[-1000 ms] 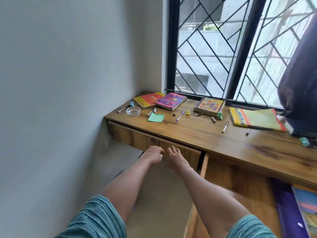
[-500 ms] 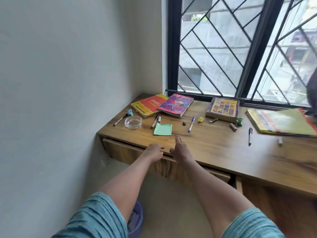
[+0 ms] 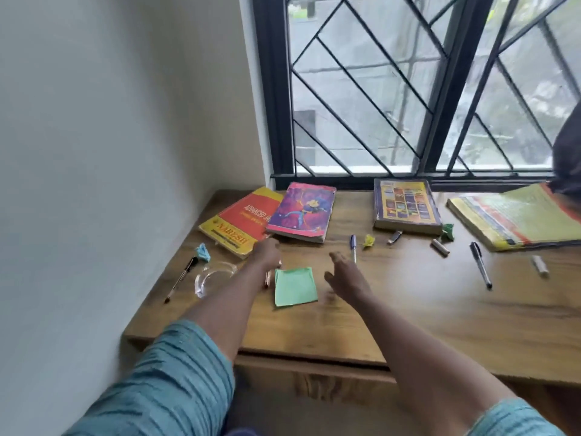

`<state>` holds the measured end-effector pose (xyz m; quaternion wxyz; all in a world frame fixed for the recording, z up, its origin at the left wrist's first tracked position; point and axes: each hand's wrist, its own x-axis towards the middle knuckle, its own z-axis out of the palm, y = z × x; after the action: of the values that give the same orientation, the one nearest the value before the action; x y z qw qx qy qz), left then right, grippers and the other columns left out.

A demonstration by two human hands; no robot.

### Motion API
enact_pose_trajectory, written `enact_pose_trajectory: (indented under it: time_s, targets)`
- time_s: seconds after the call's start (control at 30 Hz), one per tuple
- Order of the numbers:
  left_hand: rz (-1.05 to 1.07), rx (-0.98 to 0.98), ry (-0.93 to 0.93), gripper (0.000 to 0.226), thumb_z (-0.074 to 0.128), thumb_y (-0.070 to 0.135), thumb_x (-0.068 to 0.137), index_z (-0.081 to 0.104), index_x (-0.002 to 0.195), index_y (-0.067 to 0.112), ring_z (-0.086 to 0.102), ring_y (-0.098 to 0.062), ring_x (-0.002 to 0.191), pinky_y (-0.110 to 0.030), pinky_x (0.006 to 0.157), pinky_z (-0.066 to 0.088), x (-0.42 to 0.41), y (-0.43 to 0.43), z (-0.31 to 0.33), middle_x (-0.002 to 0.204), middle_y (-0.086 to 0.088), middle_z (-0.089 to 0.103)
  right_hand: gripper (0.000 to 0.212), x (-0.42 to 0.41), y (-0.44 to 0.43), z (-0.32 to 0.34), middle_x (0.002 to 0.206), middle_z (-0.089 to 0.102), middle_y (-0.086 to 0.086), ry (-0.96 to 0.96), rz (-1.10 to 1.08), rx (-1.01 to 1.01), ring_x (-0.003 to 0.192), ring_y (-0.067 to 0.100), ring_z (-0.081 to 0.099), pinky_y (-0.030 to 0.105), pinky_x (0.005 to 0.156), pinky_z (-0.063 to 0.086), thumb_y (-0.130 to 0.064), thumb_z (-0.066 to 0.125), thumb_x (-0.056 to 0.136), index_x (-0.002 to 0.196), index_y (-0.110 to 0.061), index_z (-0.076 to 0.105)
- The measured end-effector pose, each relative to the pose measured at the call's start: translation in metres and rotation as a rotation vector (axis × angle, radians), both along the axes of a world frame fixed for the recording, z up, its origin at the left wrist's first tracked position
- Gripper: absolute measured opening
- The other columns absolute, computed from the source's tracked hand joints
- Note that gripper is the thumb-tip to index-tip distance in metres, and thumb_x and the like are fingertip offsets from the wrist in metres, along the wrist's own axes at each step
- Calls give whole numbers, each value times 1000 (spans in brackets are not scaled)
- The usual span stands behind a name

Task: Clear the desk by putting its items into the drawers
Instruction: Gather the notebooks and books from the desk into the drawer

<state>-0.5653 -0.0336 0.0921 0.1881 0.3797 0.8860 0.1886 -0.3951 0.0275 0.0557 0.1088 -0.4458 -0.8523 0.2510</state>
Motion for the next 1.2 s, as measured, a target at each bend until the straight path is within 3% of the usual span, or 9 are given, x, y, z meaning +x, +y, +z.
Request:
enact_pose_trajectory:
  time_s: [0.3,0.5,0.57,0.67,0.8,0.87,1.0,1.1,1.2]
  targets:
    - [38,-97,-2,40,45,17,95,51,129,-2,50,-35,125,-34,99,41,-87,110,-8,135,-22,52,45,-82,85,3,136,45,17,-57,35,-12,120,35,49,36,94,39,-11,55,89,133,-4,46]
    - [107,-161,-76,61,54,36,89,41,139,3,41,-35,131,-37,107,36,-105,146,-39,143,-18,42,62,-122,110,-16,141,35,22,-297,135,-66,133,33,31,35,110,23,-24,56,90,143,-4,32]
    - [90,-116,-173,51,55,30,90,51,130,0,55,-32,116,-34,94,47,-110,148,-37,129,-19,56,64,-122,112,-23,140,35,21,-319,113,-82,131,36,33,39,108,28,-30,57,89,142,-5,32]
    - [74,31,-508,18,51,6,92,62,81,-3,58,-9,40,-16,41,40,-111,146,-32,52,-5,64,61,-113,118,-24,138,38,18,-290,97,-86,128,35,37,41,106,34,-38,58,88,137,-7,38]
    - [18,197,-676,22,43,-7,91,49,76,8,55,-7,36,-18,41,43,-89,135,-6,50,-1,60,47,-95,120,-7,130,49,19,-147,110,-172,117,33,50,32,91,40,-39,52,94,126,-4,49]
    - [12,308,-620,16,47,-6,91,42,86,8,60,-8,48,-17,40,47,-69,132,14,67,-5,61,45,-81,113,3,127,56,19,-26,88,-197,115,32,54,31,87,41,-39,47,97,125,-5,53]
    - [-80,350,-321,35,59,14,90,38,118,10,63,-33,100,-38,78,51,-20,96,54,115,-18,60,46,-36,93,31,125,59,13,503,-65,-475,108,23,57,32,87,42,-42,36,99,124,-10,58]
    - [-176,366,-45,46,54,13,94,34,134,6,61,-29,100,-24,68,40,23,57,75,111,-12,58,59,15,88,53,119,52,15,991,-306,-1005,87,23,54,32,71,42,-61,23,94,125,-16,45]
    - [-345,446,213,33,53,10,93,38,122,8,66,-27,85,-32,65,46,60,7,92,97,-12,65,85,76,79,64,130,44,28,1407,-370,-1325,115,42,51,54,92,41,-74,21,86,138,-7,31]
